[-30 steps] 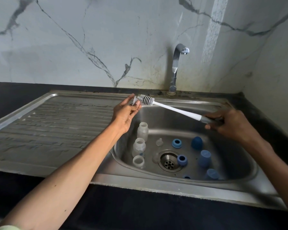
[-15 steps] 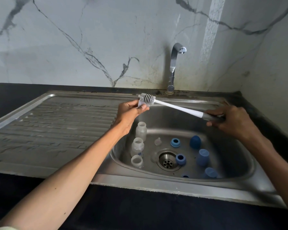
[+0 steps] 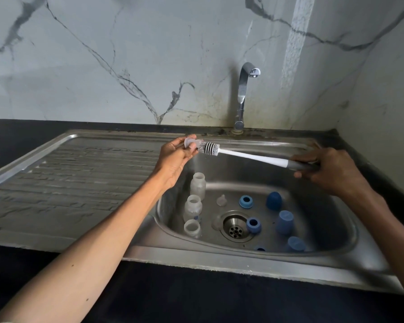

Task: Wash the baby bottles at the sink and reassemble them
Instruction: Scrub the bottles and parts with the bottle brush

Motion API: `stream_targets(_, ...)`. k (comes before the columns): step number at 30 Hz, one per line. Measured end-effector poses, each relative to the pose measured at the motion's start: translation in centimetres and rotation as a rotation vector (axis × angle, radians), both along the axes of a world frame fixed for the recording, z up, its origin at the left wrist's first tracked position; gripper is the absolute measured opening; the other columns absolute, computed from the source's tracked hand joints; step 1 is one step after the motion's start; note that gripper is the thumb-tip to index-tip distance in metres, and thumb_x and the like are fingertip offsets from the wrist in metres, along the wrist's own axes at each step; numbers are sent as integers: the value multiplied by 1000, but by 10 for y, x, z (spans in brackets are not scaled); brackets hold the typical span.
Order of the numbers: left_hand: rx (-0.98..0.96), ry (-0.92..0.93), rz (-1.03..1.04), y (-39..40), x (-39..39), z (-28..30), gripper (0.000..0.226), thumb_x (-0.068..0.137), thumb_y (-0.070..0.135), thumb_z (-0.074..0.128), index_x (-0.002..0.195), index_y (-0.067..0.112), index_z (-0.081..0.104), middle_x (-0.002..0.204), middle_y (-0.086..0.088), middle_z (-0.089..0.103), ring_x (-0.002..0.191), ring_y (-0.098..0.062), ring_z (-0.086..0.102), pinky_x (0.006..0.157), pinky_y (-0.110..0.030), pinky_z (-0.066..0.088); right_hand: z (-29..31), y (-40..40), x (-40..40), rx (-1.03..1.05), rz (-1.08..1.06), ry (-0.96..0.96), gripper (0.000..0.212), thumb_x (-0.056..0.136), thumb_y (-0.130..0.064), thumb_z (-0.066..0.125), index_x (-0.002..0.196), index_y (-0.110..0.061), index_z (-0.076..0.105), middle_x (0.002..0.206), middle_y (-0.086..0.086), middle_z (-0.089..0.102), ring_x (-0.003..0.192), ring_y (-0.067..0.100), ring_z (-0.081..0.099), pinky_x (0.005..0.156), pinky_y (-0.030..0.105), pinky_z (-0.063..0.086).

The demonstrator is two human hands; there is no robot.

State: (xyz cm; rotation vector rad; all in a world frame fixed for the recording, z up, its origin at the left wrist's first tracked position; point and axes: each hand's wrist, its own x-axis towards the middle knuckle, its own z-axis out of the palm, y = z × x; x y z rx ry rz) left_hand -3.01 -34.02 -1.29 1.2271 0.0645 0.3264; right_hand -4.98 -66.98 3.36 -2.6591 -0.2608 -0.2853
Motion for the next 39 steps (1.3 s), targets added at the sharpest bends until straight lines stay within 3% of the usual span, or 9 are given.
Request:
stream_targets(5,-81,35,20,6,0,-1,16,91,-8,62,97,6,66,93,-3,77,88,-13,73,87,-29,59,-3,8,-2,17,39,2,45,79,-15,80,122,-20,67,124,6,66,119,23,57,101,26,39)
stream_targets(11,-112,42,61,4,-2,-4,16,83,-6,72,86,8,65,92,-8,78,93,-21,73,78,-30,60,1,5,-3,13,44,-12,46,78,-15,81,122,-20,68,123,7,67,119,24,58,101,29,40)
stream_targets(16,-239,78,-1,-3,-6,3,18,90,-5,64,78,8,61,77,-9,71,75,-21,71,66,-23,60,0,6,-3,18,31,0,46,79,-14,79,123,-19,66,126,8,66,119,26,57,102,31,41)
stream_targets(23,-346,117,-8,-1,-3,0,15,95,-5,56,85,5,60,89,-12,65,86,-23,66,64,-22,59,-2,17,-9,6,26,11,42,85,-14,74,125,-19,65,126,9,65,118,25,56,100,30,40)
stream_targets(28,-548,150,-34,1,-5,0,12,96,-4,55,87,-1,62,88,-14,64,86,-21,64,71,-26,62,-4,26,-12,18,46,27,45,85,-16,73,128,-19,62,128,7,63,121,23,55,103,33,40)
stream_targets(39,-497,138,-91,-8,-7,2,9,97,0,58,90,-3,62,85,-16,71,83,-21,70,73,-23,61,-5,28,-12,8,28,54,45,88,-19,70,131,-20,60,130,9,61,119,23,55,100,35,43)
